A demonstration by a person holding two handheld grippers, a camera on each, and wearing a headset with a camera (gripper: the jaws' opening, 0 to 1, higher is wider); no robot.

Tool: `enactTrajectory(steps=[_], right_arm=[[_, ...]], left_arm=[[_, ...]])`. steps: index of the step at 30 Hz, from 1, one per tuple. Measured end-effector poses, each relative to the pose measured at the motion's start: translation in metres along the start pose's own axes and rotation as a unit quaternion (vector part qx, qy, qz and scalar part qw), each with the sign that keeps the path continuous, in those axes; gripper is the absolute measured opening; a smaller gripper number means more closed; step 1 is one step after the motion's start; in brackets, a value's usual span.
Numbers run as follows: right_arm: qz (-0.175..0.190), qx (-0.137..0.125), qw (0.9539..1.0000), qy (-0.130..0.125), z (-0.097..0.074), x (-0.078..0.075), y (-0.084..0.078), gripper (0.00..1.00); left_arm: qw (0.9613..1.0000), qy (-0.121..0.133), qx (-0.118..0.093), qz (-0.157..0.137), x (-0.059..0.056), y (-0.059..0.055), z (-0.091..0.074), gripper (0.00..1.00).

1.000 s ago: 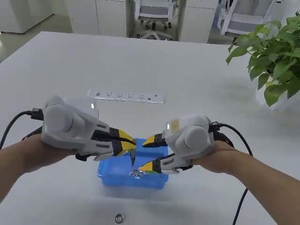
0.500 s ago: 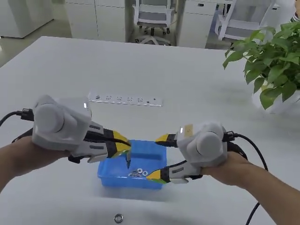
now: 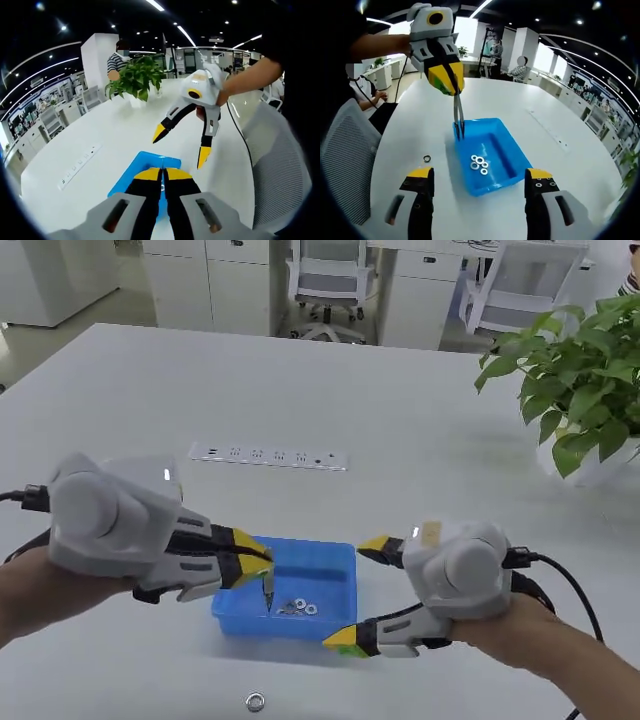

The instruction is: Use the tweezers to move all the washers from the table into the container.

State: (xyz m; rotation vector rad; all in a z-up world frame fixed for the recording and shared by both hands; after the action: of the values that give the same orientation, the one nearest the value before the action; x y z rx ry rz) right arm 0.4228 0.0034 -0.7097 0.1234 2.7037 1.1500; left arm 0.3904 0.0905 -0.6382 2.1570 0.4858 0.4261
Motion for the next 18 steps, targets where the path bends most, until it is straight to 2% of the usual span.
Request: enactTrajectory(steps=[12,18], right_arm=[[0.018,0.006,0.9998,0.001,-0.004,0.015,-0.009,0.84],[0.037,0.007,0.9993,-0.003,-0.006,0.018,-0.012,0.93]], left_arm=[[0.9999,-0.001,-0.001,-0.013,-0.014,-0.007,-0.007,0.06],[0.9998,-0.007,0.002,-0.018,-0.022,-0.013,-0.008,0.06]])
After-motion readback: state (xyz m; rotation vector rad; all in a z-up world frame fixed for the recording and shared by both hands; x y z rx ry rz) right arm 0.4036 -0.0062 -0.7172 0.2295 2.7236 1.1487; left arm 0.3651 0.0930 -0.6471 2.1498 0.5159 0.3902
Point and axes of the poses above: the centre of the closed fingertips' face, and the gripper's own axes: z roughly forward along the fingers, x roughly to its left, y roughly out of its top, the point moved 2 cm from there along -z, roughly backward along the fingers, and after that the axes turned 6 degrees about x, right-handed, at the moved point
